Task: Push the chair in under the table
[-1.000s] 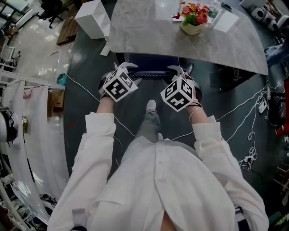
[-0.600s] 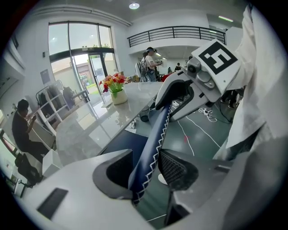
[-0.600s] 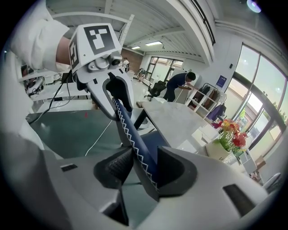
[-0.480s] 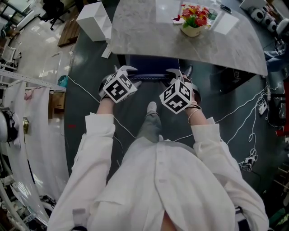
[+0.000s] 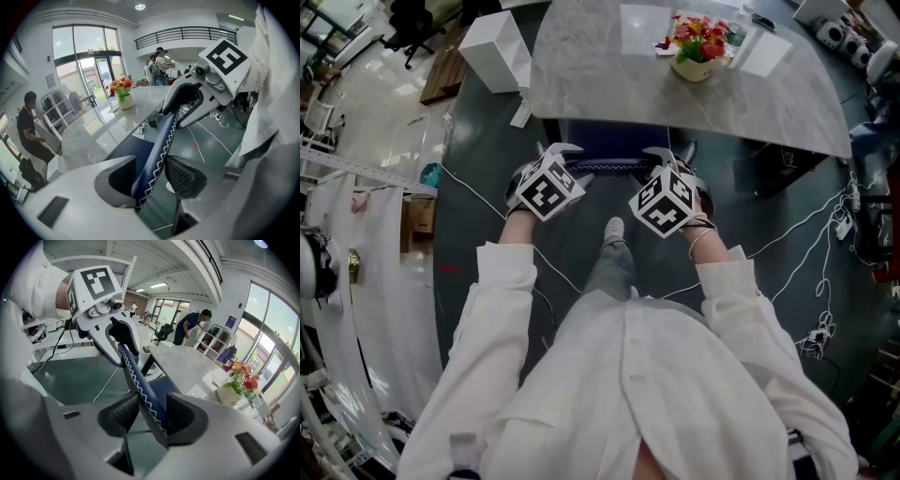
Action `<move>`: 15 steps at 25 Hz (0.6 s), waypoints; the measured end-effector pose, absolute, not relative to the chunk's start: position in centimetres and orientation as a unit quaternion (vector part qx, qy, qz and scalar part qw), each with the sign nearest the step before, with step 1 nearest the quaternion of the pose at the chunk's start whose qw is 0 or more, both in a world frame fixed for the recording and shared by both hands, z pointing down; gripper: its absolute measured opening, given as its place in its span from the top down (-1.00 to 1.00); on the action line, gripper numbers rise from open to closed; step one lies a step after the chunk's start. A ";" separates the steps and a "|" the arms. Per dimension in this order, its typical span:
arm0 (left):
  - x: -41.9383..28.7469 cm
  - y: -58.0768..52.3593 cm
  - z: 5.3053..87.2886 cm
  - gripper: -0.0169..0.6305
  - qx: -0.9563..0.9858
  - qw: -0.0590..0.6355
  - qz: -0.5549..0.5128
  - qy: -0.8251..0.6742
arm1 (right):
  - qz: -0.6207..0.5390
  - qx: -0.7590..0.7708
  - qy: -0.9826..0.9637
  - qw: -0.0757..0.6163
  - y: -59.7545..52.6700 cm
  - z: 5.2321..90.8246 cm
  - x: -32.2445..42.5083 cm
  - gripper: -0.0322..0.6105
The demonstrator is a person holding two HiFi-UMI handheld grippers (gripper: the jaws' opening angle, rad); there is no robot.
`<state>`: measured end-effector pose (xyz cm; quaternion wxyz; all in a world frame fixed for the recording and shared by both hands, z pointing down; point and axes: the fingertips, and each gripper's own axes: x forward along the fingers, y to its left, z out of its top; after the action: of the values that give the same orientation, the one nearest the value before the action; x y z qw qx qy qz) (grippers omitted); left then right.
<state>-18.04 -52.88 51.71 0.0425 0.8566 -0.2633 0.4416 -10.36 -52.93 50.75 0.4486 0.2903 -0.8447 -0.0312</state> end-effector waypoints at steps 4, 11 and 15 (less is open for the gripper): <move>-18.0 -52.4 51.2 0.36 0.854 0.071 0.431 -0.284 | -0.041 0.293 -0.849 0.437 -52.4 49.5 -10.3 0.38; -17.4 -51.2 47.6 0.31 0.877 0.180 0.254 -0.367 | -0.050 0.307 -0.859 0.406 -50.2 47.4 -9.3 0.38; -16.8 -49.1 45.8 0.31 0.880 0.186 0.213 -0.382 | -0.038 0.315 -0.867 0.385 -48.2 46.3 -8.4 0.38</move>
<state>-16.83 -49.06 45.79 0.1856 0.8798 -0.3819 0.2134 -8.37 -48.24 46.34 0.3849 0.3155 -0.8665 -0.0384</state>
